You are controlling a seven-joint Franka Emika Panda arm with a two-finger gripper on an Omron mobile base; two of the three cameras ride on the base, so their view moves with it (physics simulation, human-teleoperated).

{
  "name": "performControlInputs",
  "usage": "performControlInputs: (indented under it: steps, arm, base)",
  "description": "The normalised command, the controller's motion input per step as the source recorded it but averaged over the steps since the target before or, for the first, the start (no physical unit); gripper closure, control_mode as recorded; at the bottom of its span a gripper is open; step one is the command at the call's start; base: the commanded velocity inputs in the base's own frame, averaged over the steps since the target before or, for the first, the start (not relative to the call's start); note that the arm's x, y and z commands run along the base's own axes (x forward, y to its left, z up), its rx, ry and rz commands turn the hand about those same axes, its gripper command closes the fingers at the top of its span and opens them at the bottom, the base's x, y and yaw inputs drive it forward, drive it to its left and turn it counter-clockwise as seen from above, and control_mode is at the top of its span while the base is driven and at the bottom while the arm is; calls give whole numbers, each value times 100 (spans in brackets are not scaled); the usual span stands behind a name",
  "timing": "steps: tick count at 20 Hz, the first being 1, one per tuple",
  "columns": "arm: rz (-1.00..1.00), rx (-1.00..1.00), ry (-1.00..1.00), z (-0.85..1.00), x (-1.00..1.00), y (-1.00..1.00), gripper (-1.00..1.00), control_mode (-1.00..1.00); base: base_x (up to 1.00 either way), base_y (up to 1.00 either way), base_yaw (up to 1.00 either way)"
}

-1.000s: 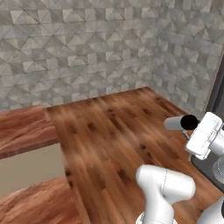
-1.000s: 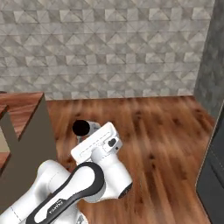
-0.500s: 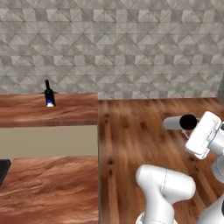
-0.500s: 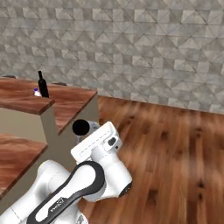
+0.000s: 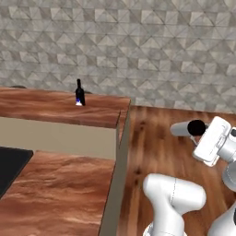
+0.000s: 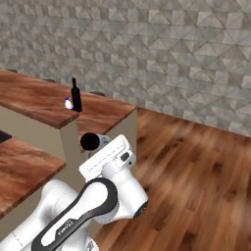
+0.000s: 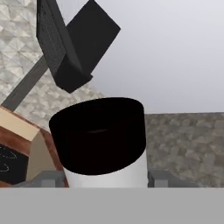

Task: Move the drinks to the dining counter.

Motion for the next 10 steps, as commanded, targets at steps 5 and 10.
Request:
performControlInputs:
  steps: [5,10]
  arm:
    - [0,0,0,0,0,0,100,100]
    - [0,0,0,0,0,0,100,100]
  base:
    - [58,-26,32]
    - [74,-33,27]
